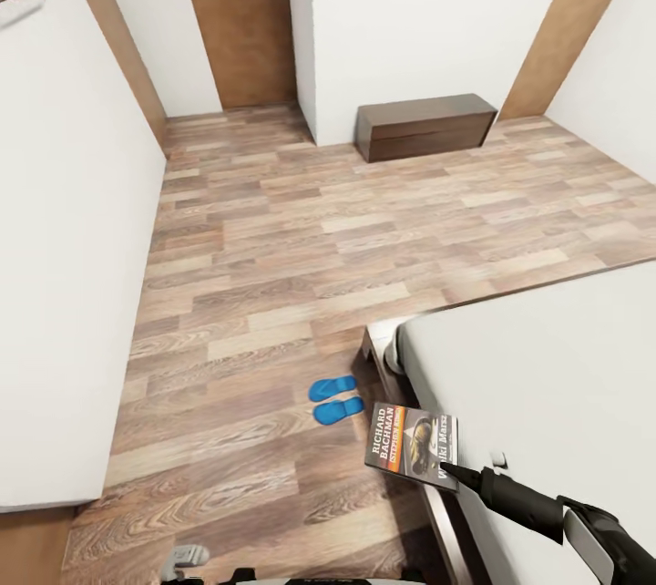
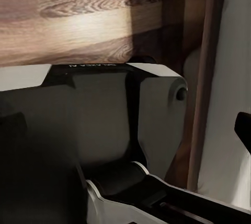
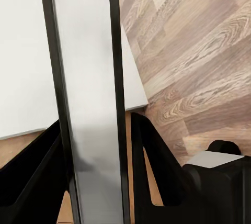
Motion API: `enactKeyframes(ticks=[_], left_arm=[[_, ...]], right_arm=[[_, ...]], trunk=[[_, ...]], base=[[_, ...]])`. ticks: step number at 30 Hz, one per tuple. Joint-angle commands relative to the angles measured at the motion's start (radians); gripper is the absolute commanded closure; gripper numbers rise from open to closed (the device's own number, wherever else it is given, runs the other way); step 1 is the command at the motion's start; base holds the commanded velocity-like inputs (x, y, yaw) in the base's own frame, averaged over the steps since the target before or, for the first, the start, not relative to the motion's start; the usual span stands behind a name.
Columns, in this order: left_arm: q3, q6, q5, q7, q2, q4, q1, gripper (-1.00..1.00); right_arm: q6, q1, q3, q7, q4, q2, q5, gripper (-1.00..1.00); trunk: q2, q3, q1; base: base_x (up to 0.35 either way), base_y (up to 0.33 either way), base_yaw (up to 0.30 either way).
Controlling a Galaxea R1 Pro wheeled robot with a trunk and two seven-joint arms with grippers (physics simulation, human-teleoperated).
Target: In the bedroom, move the book from the bed onto either nightstand, and place the two sandals side by side next to the bed.
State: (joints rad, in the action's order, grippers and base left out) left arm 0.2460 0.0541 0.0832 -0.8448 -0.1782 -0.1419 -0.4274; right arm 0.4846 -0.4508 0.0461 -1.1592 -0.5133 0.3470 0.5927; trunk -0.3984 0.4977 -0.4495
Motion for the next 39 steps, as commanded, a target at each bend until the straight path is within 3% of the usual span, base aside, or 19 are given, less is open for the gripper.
enactKeyframes(ticks=[1,39], left_arm=[[0.009,0.006,0.009,-0.005,0.0,-0.001,-0.001,-1.0],[0.009,0.006,0.009,-0.007,-0.002,-0.001,-0.001,-1.0]], right_arm=[[0.009,0.0,0.005,0.0,-0.001,0.001,0.012,1.0],[0.009,0.0,0.005,0.0,-0.001,0.001,0.012,1.0]], trunk=[[-0.002,0.001,0.0],[-0.002,0.001,0.0]], base=[[0.0,0.0,0.292],[0.0,0.0,0.292]])
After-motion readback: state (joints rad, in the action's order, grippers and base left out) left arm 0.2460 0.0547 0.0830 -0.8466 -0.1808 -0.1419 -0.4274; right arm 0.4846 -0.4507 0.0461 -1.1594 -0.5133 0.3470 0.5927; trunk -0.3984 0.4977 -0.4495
